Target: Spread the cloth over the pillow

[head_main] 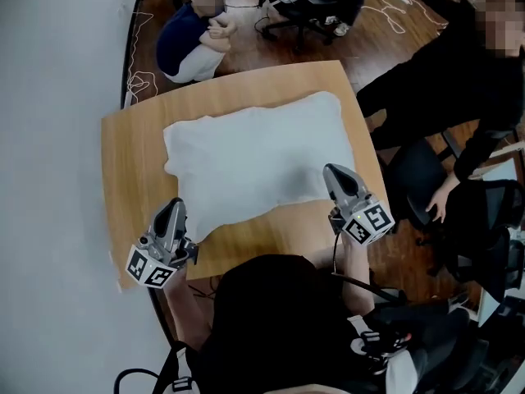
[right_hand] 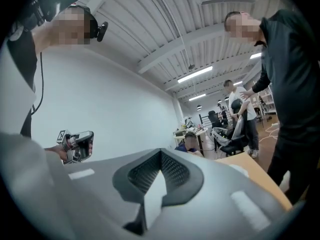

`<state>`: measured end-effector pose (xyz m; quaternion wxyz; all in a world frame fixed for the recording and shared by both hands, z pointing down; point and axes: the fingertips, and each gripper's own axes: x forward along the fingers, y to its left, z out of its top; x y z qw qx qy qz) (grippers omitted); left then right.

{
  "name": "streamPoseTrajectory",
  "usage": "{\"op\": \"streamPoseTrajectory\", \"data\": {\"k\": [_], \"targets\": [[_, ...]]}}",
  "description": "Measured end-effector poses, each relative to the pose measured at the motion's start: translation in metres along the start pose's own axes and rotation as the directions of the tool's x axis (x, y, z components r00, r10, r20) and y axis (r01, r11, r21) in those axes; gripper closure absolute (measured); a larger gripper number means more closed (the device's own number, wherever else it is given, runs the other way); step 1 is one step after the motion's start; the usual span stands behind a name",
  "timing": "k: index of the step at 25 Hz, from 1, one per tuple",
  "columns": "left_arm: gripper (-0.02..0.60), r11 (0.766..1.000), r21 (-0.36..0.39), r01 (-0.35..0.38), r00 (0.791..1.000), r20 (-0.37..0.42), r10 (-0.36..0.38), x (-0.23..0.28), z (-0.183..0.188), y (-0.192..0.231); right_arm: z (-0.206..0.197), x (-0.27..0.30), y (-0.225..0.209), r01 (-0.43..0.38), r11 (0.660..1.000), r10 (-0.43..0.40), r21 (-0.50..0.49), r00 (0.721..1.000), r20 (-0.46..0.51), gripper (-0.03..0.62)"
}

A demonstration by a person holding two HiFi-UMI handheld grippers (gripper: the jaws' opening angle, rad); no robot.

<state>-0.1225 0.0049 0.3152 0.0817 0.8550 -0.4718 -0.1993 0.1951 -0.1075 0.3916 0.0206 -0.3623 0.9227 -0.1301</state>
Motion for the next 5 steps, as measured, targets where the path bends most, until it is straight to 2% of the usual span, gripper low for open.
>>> {"op": "streamPoseTrajectory", "data": {"k": [5], "targets": [[0.578, 1.0, -0.005, 0.021, 1.0, 0.017, -0.02, -0.021, 0.012, 0.022, 0.005, 0.018, 0.037, 0.004, 1.0, -0.004, -0.028, 1.0, 0.007, 0.592]]}}
